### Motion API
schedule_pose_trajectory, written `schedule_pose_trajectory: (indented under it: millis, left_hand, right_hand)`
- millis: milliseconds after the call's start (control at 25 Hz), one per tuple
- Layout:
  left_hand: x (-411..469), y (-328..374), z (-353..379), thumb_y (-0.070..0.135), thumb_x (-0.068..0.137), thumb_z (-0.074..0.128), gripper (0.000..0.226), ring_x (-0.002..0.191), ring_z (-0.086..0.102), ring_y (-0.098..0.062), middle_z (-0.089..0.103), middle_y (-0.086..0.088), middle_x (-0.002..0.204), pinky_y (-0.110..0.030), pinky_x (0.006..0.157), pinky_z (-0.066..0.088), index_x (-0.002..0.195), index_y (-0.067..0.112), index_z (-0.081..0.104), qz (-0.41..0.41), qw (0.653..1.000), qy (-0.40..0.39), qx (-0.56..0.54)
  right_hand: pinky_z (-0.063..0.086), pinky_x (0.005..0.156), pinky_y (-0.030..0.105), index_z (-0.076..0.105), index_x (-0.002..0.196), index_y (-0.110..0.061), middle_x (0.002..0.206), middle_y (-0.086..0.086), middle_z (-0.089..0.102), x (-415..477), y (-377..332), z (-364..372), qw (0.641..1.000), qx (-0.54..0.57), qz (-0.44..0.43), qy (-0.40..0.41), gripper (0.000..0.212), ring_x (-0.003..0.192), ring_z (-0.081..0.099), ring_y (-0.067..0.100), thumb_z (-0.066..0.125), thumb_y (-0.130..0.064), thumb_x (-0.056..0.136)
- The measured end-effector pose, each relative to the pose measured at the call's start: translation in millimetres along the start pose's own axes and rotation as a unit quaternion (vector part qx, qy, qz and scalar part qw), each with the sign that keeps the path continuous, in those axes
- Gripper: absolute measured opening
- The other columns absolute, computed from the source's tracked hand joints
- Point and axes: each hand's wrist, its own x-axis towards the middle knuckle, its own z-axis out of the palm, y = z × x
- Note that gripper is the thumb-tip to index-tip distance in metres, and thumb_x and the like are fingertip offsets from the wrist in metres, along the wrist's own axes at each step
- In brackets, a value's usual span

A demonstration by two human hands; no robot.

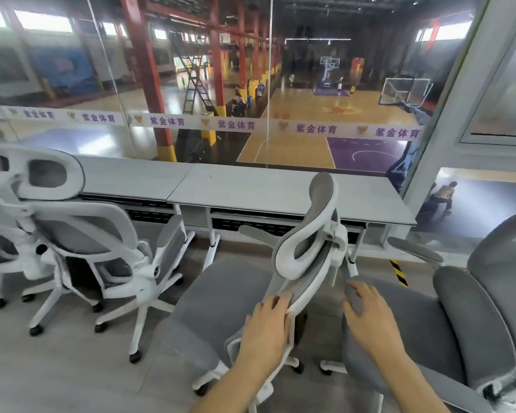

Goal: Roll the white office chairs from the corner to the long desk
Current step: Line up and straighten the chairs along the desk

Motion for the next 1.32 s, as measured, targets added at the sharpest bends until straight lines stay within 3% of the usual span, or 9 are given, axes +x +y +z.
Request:
schedule_pose_trajectory:
  millis: [240, 480, 640, 720, 800, 920, 1080, 1200, 1320]
  left_hand:
    - [-44.7, -76.9, -19.6, 0.04, 0.105, 0.032, 0.036, 0.111, 0.043, -0.004, 0.045, 0.027, 0.13, -0.03, 0.099, 0.035, 0.136, 0.058, 0.035, -0.003, 0.996, 0.057, -0.064]
    - [-47.6, -100.3, -42.4, 0.055, 0.099, 0.024, 0.039, 0.107, 0.046, -0.01, 0.051, 0.018, 0.115, -0.034, 0.096, 0.041, 0.112, 0.034, 0.054, -0.1, 0.976, 0.193, 0.001]
    - [-45.9, -104.7, -41.5, 0.066, 0.098, 0.006, 0.065, 0.143, 0.028, -0.017, 0.044, 0.008, 0.145, -0.04, 0.12, 0.022, 0.132, 0.031, 0.049, -0.132, 0.973, 0.188, 0.026]
    - [-43.7, -117.3, -40.6, 0.071, 0.095, -0.002, 0.076, 0.153, 0.002, -0.014, 0.02, 0.006, 0.163, -0.04, 0.125, 0.006, 0.148, 0.031, 0.037, -0.149, 0.972, 0.181, 0.017]
    - [-34.2, -133.3, -48.3, 0.072, 0.095, 0.001, 0.077, 0.152, -0.013, -0.009, 0.003, 0.008, 0.166, -0.039, 0.126, 0.0, 0.154, 0.031, 0.028, -0.147, 0.973, 0.179, 0.013]
    - [-14.7, -156.9, -65.3, 0.072, 0.096, 0.006, 0.076, 0.151, -0.015, -0.007, 0.001, 0.008, 0.167, -0.042, 0.125, 0.004, 0.155, 0.028, 0.026, -0.126, 0.975, 0.18, 0.02]
    - [3.7, -200.1, -88.9, 0.065, 0.1, 0.015, 0.065, 0.15, -0.016, -0.002, 0.0, 0.013, 0.166, -0.039, 0.125, 0.003, 0.155, 0.031, 0.025, -0.106, 0.982, 0.158, 0.011]
    - [34.2, -232.4, -106.3, 0.067, 0.098, 0.01, 0.068, 0.15, -0.017, -0.003, 0.0, 0.01, 0.167, -0.04, 0.126, 0.003, 0.155, 0.031, 0.024, -0.1, 0.984, 0.144, 0.013]
    - [67.0, -259.2, -117.8, 0.074, 0.093, 0.001, 0.08, 0.151, -0.018, -0.008, -0.003, 0.005, 0.167, -0.04, 0.125, 0.002, 0.156, 0.029, 0.022, -0.099, 0.987, 0.128, 0.011]
  right_hand:
    - [0.046, 0.093, 0.047, 0.053, 0.136, -0.023, 0.131, 0.007, 0.058, 21.8, -17.1, -1.4, 0.999, 0.007, -0.041, 0.029, 0.038, 0.118, 0.054, 0.032, 0.053, -0.027, 0.099]
    - [0.044, 0.097, 0.054, 0.051, 0.138, -0.011, 0.133, 0.017, 0.058, 43.3, -30.9, 9.5, 0.995, 0.009, -0.064, 0.078, 0.039, 0.122, 0.05, 0.042, 0.047, -0.013, 0.099]
    - [0.045, 0.098, 0.057, 0.057, 0.131, -0.011, 0.128, 0.021, 0.06, 52.8, -31.8, 18.8, 0.994, -0.015, -0.067, 0.085, 0.035, 0.119, 0.052, 0.045, 0.042, -0.016, 0.099]
    - [0.047, 0.095, 0.057, 0.062, 0.121, -0.003, 0.12, 0.022, 0.065, 51.0, -34.0, 29.2, 0.99, -0.052, -0.084, 0.102, 0.042, 0.114, 0.057, 0.045, 0.036, -0.026, 0.097]
    - [0.046, 0.099, 0.059, 0.064, 0.118, 0.001, 0.122, 0.023, 0.065, 49.0, -33.4, 40.2, 0.984, -0.086, -0.112, 0.106, 0.054, 0.118, 0.057, 0.045, 0.03, -0.035, 0.095]
    - [0.037, 0.11, 0.054, 0.06, 0.123, -0.007, 0.133, 0.018, 0.059, 49.6, -37.8, 55.0, 0.986, -0.086, -0.091, 0.109, 0.055, 0.126, 0.05, 0.041, 0.03, -0.044, 0.097]
    - [0.035, 0.107, 0.052, 0.058, 0.108, -0.012, 0.117, 0.012, 0.059, 60.6, -47.8, 84.0, 0.988, -0.08, -0.081, 0.108, 0.032, 0.12, 0.046, 0.037, 0.036, -0.032, 0.097]
    - [0.023, 0.117, 0.052, 0.062, 0.102, -0.002, 0.119, 0.019, 0.059, 77.7, -55.5, 116.3, 0.978, -0.166, -0.076, 0.1, 0.046, 0.127, 0.042, 0.042, 0.024, -0.026, 0.094]
    - [0.029, 0.112, 0.057, 0.062, 0.094, 0.008, 0.104, 0.026, 0.061, 98.9, -75.5, 136.4, 0.967, -0.215, -0.053, 0.125, 0.042, 0.116, 0.047, 0.046, 0.027, -0.015, 0.091]
